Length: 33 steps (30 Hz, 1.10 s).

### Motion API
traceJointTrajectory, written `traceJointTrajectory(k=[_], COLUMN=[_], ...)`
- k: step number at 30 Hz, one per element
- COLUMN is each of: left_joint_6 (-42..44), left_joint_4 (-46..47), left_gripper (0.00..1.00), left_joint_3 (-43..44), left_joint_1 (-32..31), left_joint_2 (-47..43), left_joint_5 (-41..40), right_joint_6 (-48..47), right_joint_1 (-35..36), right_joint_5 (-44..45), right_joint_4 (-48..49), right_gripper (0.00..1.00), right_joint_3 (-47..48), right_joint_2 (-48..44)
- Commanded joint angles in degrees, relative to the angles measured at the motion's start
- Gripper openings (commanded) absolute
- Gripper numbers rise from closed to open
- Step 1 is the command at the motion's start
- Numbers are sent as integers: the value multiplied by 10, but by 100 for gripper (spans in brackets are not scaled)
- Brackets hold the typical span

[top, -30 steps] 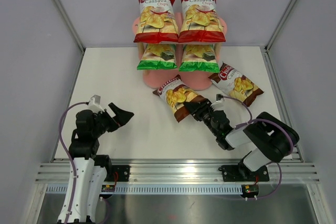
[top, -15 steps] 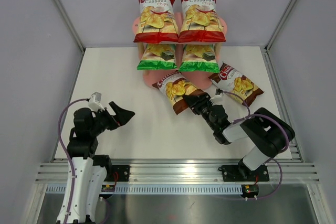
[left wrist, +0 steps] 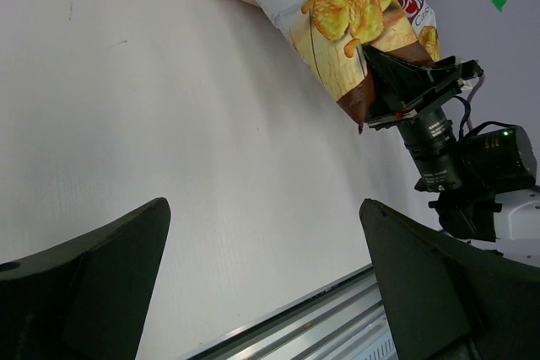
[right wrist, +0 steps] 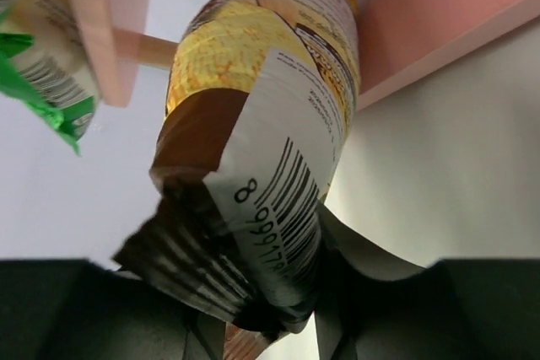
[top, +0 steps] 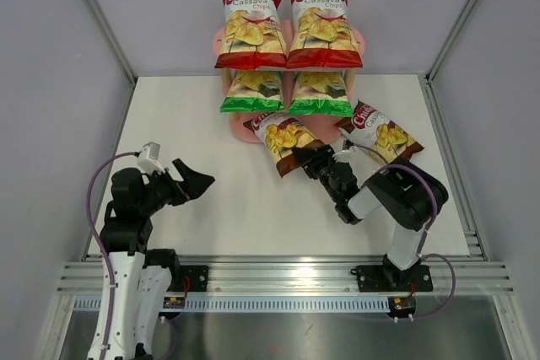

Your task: Place and organize the chips bags onto the shelf

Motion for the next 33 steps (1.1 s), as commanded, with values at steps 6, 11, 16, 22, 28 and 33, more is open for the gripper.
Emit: traceJointTrajectory(k=[6,11,16,22,28,33], left_joint_6=[77,92,94,97,101,107], left_joint_4=[-73,-84,-82,-88,-104,-108], left_gripper=[99,99,99,99,99,99], left_joint_3=[105,118,122,125,156,163], left_joint_1=[0,0,0,-8,-21,-35], left_joint_2=[10,13,20,13,11,12], left_joint_5=[-21,-34,-37,-43,-64,-78], right_joint_6=[42,73,94,92,94,96], right_joint_1=[-3,18,59,95,121,127], right_joint_5=[49,129,225,290,329,337], right_joint_4=[143,117,19,-68,-126,-155], right_gripper=[65,64,49,45,45,45], right_joint_3=[43,54,79,153,234,293], right_joint_2=[90,105,82,81,128,170])
